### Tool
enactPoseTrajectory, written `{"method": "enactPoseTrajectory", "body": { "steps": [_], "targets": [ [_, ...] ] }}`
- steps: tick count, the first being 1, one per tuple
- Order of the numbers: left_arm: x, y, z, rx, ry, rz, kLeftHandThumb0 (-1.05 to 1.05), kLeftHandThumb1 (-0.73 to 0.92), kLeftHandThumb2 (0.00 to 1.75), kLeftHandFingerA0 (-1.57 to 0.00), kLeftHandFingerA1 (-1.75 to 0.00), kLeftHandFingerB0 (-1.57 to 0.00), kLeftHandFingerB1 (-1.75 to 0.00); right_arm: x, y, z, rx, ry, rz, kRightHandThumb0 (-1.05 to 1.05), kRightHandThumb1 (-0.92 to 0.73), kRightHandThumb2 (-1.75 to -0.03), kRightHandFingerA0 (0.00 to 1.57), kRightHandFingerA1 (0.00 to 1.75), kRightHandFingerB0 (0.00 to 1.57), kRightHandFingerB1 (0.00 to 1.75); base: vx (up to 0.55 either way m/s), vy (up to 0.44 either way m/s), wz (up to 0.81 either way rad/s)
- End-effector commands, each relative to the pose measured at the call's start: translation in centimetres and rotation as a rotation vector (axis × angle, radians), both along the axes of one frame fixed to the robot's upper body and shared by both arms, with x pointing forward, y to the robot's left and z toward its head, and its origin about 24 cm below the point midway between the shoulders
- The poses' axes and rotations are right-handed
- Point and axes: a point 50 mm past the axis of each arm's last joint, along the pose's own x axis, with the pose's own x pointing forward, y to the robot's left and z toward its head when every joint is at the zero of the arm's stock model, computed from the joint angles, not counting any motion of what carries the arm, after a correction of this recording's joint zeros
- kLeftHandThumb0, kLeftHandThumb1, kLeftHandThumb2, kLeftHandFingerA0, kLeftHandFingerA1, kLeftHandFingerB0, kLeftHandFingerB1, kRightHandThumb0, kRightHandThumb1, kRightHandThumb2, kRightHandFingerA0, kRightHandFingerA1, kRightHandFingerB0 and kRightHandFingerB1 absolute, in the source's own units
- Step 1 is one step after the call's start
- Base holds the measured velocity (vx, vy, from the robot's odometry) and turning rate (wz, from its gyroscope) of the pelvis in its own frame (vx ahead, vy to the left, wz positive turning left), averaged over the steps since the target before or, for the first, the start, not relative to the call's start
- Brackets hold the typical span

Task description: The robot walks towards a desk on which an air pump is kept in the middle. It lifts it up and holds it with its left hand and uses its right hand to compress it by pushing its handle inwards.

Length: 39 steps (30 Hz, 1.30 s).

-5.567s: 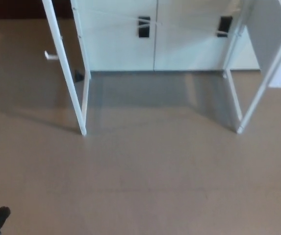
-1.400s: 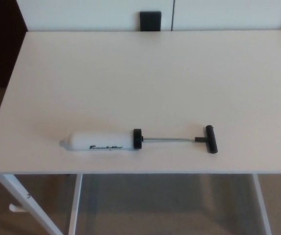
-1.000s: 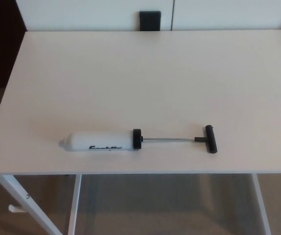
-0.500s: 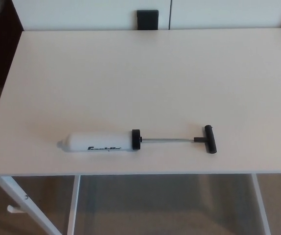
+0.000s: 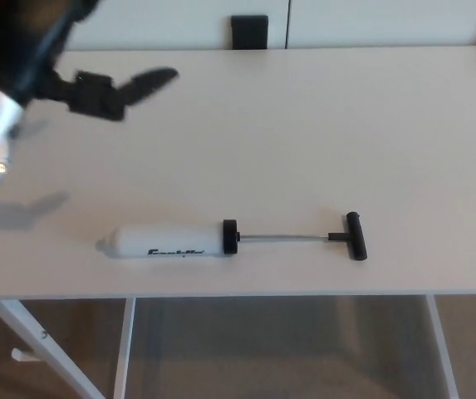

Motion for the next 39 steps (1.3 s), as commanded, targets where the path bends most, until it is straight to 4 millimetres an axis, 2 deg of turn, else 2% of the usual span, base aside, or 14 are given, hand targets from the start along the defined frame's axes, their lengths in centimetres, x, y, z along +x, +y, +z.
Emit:
{"method": "enactPoseTrajectory", "body": {
  "steps": [1,3,4,5,6,8,9,16,17,18,19,22,27,39],
  "targets": [
    [2.4,-3.2,-8.5,0.999,0.205,-0.071,-0.46,0.46,0.59,-0.09,-0.3,-0.09,-0.24,-0.4,-0.6,0.3,-0.04,0.05,0.07,-0.29,-0.66,-0.6,0.86,0.57,0.54,0.42,0.0,0.0,0.0],
    [2.5,-3.1,-8.5,1.006,0.208,-0.067,-0.46,0.46,0.59,-0.09,-0.3,-0.09,-0.24,-0.4,-0.6,0.2,-0.039,0.05,0.068,-0.29,-0.66,-0.6,0.86,0.57,0.54,0.42,0.0,0.0,0.0],
    [2.5,-2.8,-8.7,1.026,0.216,-0.061,-0.41,0.31,0.72,-0.01,-0.41,0.0,-0.35,-0.5,-0.5,0.3,-0.044,0.046,0.071,-0.31,-0.65,-0.59,0.85,0.56,0.55,0.43,0.0,0.0,0.0],
    [2.5,-2.7,-8.8,1.032,0.218,-0.059,-0.41,0.31,0.72,-0.01,-0.41,0.0,-0.35,-0.5,-0.5,0.4,-0.046,0.045,0.072,-0.31,-0.65,-0.59,0.85,0.56,0.55,0.43,0.0,0.0,0.0],
    [2.5,-2.6,-8.9,1.039,0.224,-0.058,-0.41,0.47,0.55,-0.12,-0.28,-0.1,-0.24,-0.5,-0.5,0.3,-0.046,0.048,0.073,-0.31,-0.65,-0.59,0.85,0.55,0.54,0.42,0.0,0.0,0.0],
    [2.5,-2.5,-9.1,1.046,0.23,-0.058,-0.41,0.47,0.55,-0.12,-0.28,-0.1,-0.24,-0.6,-0.5,0.2,-0.044,0.052,0.072,-0.31,-0.65,-0.59,0.85,0.55,0.54,0.42,0.0,0.0,0.0],
    [2.4,-2.3,-9.3,1.051,0.236,-0.057,-0.47,0.41,0.64,-0.08,-0.33,-0.09,-0.29,-0.6,-0.5,0.1,-0.045,0.056,0.076,-0.32,-0.64,-0.59,0.85,0.55,0.54,0.42,0.0,0.0,0.0],
    [2.2,-1.5,-10.0,1.087,0.257,-0.054,-0.43,0.47,0.57,-0.13,-0.29,-0.08,-0.22,-0.7,-0.5,0.0,-0.045,0.062,0.081,-0.31,-0.61,-0.59,0.87,0.56,0.54,0.42,0.0,0.0,0.0],
    [2.2,-1.4,-10.1,1.1,0.258,-0.055,-0.41,0.31,0.74,-0.04,-0.43,0.0,-0.35,-0.7,-0.5,0.1,-0.043,0.062,0.083,-0.31,-0.61,-0.59,0.86,0.56,0.54,0.42,0.0,0.0,0.0],
    [2.1,-1.3,-10.2,1.109,0.259,-0.056,-0.41,0.31,0.74,-0.04,-0.43,0.0,-0.35,-0.7,-0.5,0.1,-0.041,0.062,0.084,-0.31,-0.61,-0.59,0.86,0.56,0.54,0.42,0.0,0.0,0.0],
    [2.1,-1.2,-10.3,1.118,0.258,-0.056,-0.5,0.46,0.65,-0.1,-0.34,-0.06,-0.26,-0.7,-0.4,0.1,-0.043,0.063,0.087,-0.31,-0.61,-0.59,0.86,0.56,0.53,0.42,0.0,0.0,0.0],
    [2.0,-0.9,-10.6,1.147,0.25,-0.06,-0.56,0.41,0.68,-0.08,-0.36,-0.07,-0.28,-0.6,-0.4,0.3,-0.051,0.063,0.093,-0.31,-0.61,-0.58,0.85,0.56,0.54,0.42,0.0,0.0,0.0],
    [1.8,-0.6,-11.0,1.176,0.253,-0.066,-0.62,0.41,0.7,-0.1,-0.37,-0.05,-0.3,-0.7,-0.3,0.2,-0.046,0.063,0.09,-0.31,-0.62,-0.58,0.86,0.56,0.53,0.43,0.0,0.0,0.0],
    [1.3,-0.1,-12.0,1.224,0.269,-0.084,-0.65,0.43,0.72,-0.1,-0.37,-0.06,-0.29,-0.9,-0.5,0.1,-0.043,0.065,0.086,-0.31,-0.62,-0.59,0.87,0.56,0.55,0.43,0.0,0.0,0.0]
  ]
}}
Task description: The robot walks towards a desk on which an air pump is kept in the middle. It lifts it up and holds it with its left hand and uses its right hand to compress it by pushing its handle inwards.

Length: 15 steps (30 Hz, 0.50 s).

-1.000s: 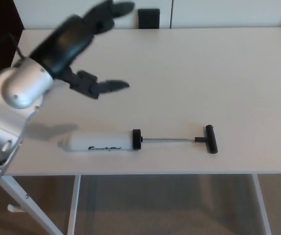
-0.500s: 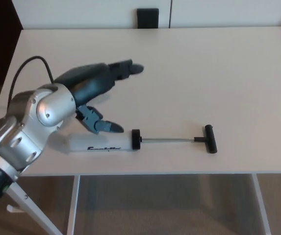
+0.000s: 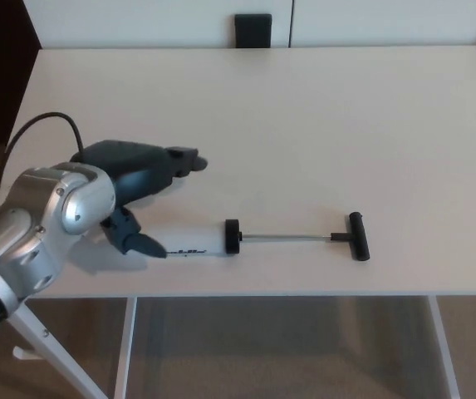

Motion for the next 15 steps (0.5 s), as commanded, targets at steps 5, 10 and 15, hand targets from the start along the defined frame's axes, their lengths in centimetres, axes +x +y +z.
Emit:
{"method": "enactPoseTrajectory", "body": {
  "steps": [5,10,15],
  "targets": [
    [-0.5,1.6,-1.0,0.252,0.014,-0.065,-0.33,0.31,0.89,0.0,-0.47,0.0,-0.48,-0.6,-1.0,0.2,-0.037,0.034,0.025,-0.33,-0.59,-0.58,0.89,0.57,0.55,0.43,0.0,0.0,0.0],
    [-0.7,1.1,-1.7,0.265,0.017,-0.08,-0.33,0.31,0.89,0.0,-0.46,0.0,-0.48,-0.8,-1.0,0.2,-0.037,0.032,0.023,-0.32,-0.59,-0.58,0.88,0.57,0.55,0.44,0.0,0.0,0.0],
    [-1.2,0.3,-2.8,0.264,0.001,-0.1,-0.64,0.45,0.74,-0.27,-0.42,-0.07,-0.34,-1.0,-1.1,0.1,-0.078,0.049,0.028,-0.36,-0.55,-0.56,0.94,0.56,0.58,0.43,0.0,0.0,0.0]
  ]
}}
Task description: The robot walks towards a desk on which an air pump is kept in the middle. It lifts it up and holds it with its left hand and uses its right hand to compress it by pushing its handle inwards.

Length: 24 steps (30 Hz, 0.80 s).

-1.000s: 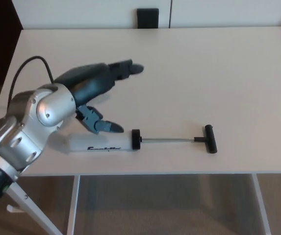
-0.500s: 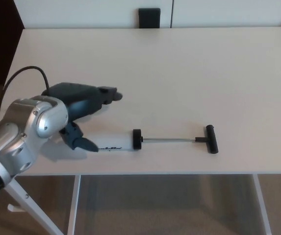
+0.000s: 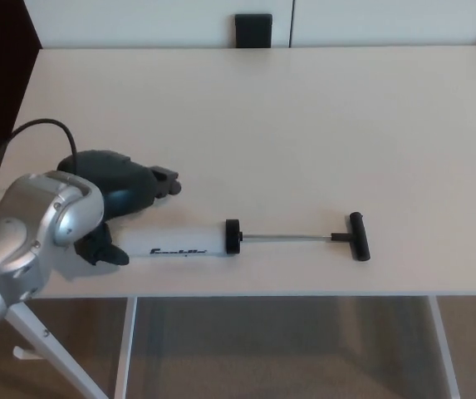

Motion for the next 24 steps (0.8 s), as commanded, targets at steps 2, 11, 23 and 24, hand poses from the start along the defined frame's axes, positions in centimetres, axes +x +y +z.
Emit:
{"method": "enactPoseTrajectory", "body": {
  "steps": [2,11,23,24],
  "targets": [
    [-1.0,-0.9,-2.2,0.07,-0.002,-0.056,-0.65,0.46,0.75,-0.29,-0.43,-0.08,-0.34,-0.5,-0.7,0.1,-0.06,0.024,0.01,-0.35,-0.57,-0.57,0.93,0.56,0.58,0.43,0.0,0.0,0.0],
    [-1.5,-3.5,-4.4,0.036,-0.035,-0.076,-0.66,0.45,0.75,-0.35,-0.46,-0.12,-0.36,-0.4,-0.6,0.1,-0.043,0.01,-0.01,-0.34,-0.54,-0.57,0.94,0.58,0.57,0.43,0.0,0.0,0.0],
    [-1.9,-6.1,-6.8,-0.005,-0.036,-0.077,-0.14,0.64,0.59,-0.7,-1.33,-0.33,-0.33,0.3,-0.2,0.8,-0.053,-0.018,-0.007,-0.35,-0.57,-0.57,0.93,0.57,0.57,0.42,0.0,0.0,0.0],
    [-1.9,-6.1,-6.8,-0.005,-0.036,-0.077,-0.14,0.64,0.59,-0.7,-1.33,-0.33,-0.33,0.3,-0.2,0.8,-0.053,-0.018,-0.007,-0.35,-0.57,-0.57,0.93,0.57,0.57,0.42,0.0,0.0,0.0]
  ]
}}
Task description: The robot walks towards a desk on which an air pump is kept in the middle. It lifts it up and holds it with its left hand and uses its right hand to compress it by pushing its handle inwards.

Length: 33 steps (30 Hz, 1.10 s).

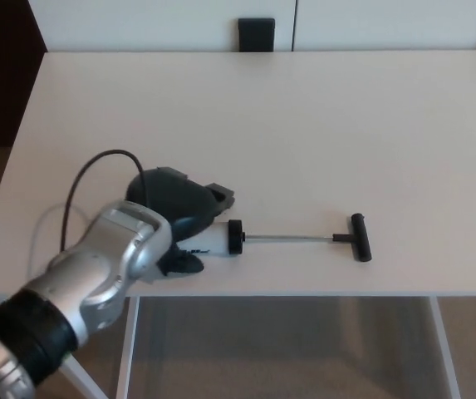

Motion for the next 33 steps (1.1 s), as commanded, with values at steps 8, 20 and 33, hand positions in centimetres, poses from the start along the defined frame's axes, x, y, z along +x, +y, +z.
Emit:
{"method": "enactPoseTrajectory", "body": {
  "steps": [8,20,33],
  "targets": [
    [-1.2,0.1,-3.8,0.065,0.019,-0.036,-0.15,0.58,0.56,-0.8,-0.95,-0.65,-0.52,0.3,-0.1,0.6,-0.013,-0.036,-0.008,-0.39,-0.58,-0.57,0.92,0.57,0.59,0.43,0.0,0.0,0.0],
    [-0.2,2.1,-2.1,0.008,-0.033,-0.031,-0.17,0.61,0.58,-0.78,-1.17,-0.65,-0.52,-3.5,6.7,13.4,-0.077,-0.609,0.192,-0.39,-0.6,-0.6,0.99,0.57,0.77,0.46,0.0,0.0,0.0],
    [0.5,2.3,1.5,-0.129,-0.078,-0.01,-0.28,0.87,0.67,-0.7,-1.6,-0.58,-0.51,-2.5,11.2,29.3,-0.37,-1.492,0.374,-0.49,-0.7,-0.62,0.74,0.44,0.54,0.39,0.0,0.0,0.0]
  ]
}}
